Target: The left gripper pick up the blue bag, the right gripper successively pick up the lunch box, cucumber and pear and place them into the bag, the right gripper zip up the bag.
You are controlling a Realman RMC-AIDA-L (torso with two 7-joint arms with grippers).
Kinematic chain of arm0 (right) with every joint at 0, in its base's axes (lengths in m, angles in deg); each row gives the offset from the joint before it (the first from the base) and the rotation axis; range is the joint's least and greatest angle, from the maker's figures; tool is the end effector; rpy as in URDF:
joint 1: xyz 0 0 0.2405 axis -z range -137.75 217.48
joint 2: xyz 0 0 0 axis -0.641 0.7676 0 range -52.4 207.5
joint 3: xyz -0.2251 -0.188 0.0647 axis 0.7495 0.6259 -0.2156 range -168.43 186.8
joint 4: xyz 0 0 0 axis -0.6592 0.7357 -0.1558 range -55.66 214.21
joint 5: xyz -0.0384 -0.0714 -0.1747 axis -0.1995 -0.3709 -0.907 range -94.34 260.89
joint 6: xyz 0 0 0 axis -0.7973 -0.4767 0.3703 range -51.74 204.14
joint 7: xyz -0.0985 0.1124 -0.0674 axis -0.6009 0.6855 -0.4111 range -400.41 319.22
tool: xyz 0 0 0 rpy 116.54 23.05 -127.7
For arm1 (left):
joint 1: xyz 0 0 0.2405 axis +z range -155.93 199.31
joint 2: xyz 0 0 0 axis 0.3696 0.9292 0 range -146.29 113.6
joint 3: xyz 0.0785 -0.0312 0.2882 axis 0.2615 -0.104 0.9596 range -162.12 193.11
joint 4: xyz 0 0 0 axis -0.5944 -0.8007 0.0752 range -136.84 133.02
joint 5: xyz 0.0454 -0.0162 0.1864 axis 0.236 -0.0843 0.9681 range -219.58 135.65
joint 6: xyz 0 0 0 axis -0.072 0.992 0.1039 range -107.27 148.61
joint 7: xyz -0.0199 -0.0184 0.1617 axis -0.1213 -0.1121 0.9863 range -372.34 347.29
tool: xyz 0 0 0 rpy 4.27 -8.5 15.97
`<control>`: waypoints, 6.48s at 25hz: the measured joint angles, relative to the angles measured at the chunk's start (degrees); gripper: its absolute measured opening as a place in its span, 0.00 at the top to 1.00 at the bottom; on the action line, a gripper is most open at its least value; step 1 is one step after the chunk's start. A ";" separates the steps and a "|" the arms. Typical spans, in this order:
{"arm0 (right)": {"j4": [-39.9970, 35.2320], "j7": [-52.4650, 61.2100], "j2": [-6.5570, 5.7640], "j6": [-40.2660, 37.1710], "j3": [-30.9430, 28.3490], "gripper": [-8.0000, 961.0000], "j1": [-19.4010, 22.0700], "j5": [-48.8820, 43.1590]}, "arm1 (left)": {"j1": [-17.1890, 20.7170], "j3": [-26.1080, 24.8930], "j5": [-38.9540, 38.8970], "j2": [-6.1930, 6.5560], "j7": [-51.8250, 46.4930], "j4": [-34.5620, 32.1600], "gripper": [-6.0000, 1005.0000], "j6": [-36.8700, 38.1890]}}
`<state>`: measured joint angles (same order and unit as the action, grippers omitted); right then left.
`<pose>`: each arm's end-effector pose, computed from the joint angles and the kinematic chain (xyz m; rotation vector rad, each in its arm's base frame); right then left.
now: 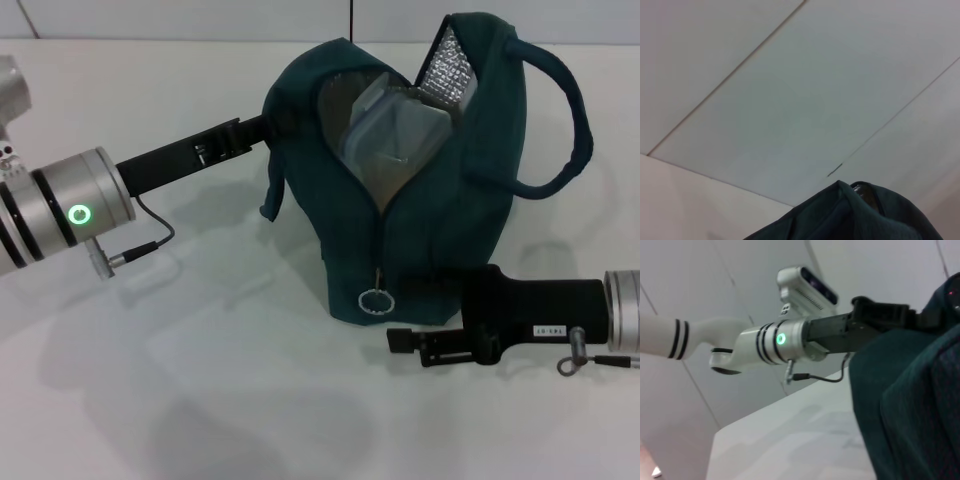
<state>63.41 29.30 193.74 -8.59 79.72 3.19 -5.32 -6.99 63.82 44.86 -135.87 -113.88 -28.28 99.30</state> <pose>0.2451 0.3215 -0.0996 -2.9691 0.6148 0.8206 -0.2693 0.3608 -0.0468 -2.2478 -1.3920 -1.2066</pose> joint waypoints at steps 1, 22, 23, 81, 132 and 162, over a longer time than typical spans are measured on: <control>-0.09 -0.03 -0.01 0.37 0.01 0.14 -0.03 0.20 | 0.02 -0.05 0.00 0.02 0.04 0.00 0.94 0.00; 0.12 1.38 0.00 3.22 8.43 0.31 -2.71 4.95 | -0.36 -0.14 -0.08 0.00 0.37 0.00 0.94 -0.14; -0.25 1.99 0.00 3.54 10.51 0.33 -2.80 6.21 | -0.30 -0.15 -0.09 -0.01 0.37 0.00 0.94 -0.14; -5.43 2.49 -0.03 11.19 17.07 0.32 1.50 14.13 | 0.21 -0.16 -0.80 0.02 1.15 0.44 0.94 0.31; -4.93 1.32 -0.01 15.94 21.75 0.98 6.07 29.56 | 1.66 -0.17 -1.66 0.17 2.96 0.43 0.94 1.17; -6.33 1.12 -0.17 7.16 30.33 0.97 5.51 28.92 | 0.64 0.37 0.17 3.57 5.88 -0.92 0.93 10.94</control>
<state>57.08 30.42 193.57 -1.43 110.05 8.70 23.60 -6.35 64.19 45.03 -132.29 -108.00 -29.19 110.23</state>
